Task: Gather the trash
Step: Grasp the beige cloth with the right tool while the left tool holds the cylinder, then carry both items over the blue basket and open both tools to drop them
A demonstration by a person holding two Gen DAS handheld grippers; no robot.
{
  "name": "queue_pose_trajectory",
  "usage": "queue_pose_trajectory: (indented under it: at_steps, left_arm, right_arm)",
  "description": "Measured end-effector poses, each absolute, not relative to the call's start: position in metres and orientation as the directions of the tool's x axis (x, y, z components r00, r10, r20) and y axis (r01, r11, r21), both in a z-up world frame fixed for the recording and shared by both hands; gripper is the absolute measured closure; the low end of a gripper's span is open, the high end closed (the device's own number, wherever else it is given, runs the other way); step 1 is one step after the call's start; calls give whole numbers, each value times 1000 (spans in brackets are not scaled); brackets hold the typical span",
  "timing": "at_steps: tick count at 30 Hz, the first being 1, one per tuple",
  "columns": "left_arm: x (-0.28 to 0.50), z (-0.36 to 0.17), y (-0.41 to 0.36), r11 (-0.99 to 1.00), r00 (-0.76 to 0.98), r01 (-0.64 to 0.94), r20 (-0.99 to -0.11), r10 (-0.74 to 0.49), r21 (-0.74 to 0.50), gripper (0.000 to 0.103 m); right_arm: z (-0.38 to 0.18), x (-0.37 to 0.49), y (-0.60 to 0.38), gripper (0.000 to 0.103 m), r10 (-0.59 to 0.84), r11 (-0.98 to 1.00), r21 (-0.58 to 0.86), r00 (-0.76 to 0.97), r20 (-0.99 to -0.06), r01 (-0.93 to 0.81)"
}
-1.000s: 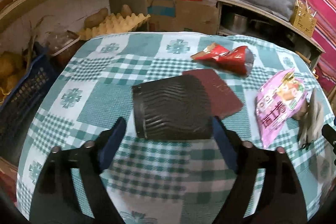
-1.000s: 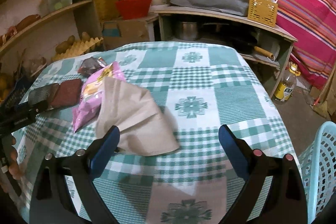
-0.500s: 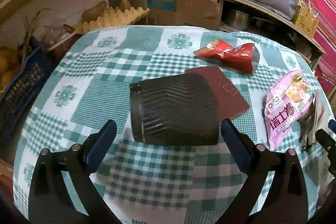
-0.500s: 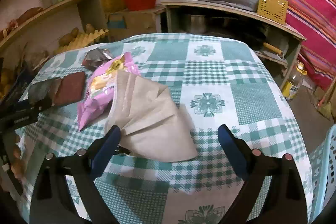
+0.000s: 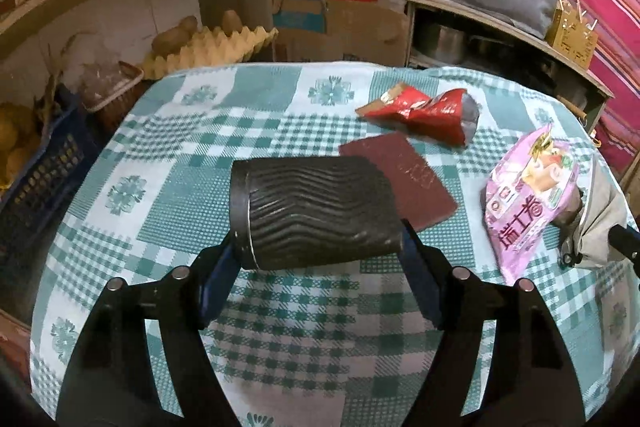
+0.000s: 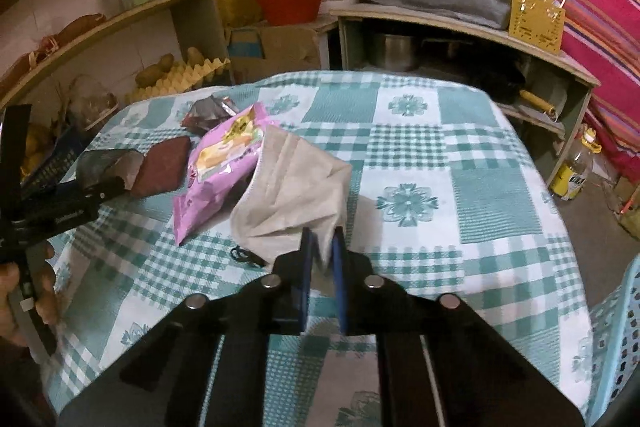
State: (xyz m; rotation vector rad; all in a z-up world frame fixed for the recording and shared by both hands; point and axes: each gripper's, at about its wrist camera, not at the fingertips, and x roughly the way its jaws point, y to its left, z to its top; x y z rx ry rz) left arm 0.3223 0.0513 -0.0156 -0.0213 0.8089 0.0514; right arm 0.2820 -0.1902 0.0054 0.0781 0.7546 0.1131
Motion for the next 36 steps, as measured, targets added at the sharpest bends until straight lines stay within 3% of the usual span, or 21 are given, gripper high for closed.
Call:
queue_pose_trajectory:
  at_steps: [20, 36]
  left_arm:
    - [268, 48, -8, 1000, 807, 10, -591, 3, 18, 30]
    - [226, 75, -141, 975, 851, 223, -487, -197, -3, 30]
  right_arm:
    - [61, 209, -266, 95, 59, 994, 111, 834, -549, 3]
    - [86, 135, -360, 95, -56, 985, 114, 871, -488, 127]
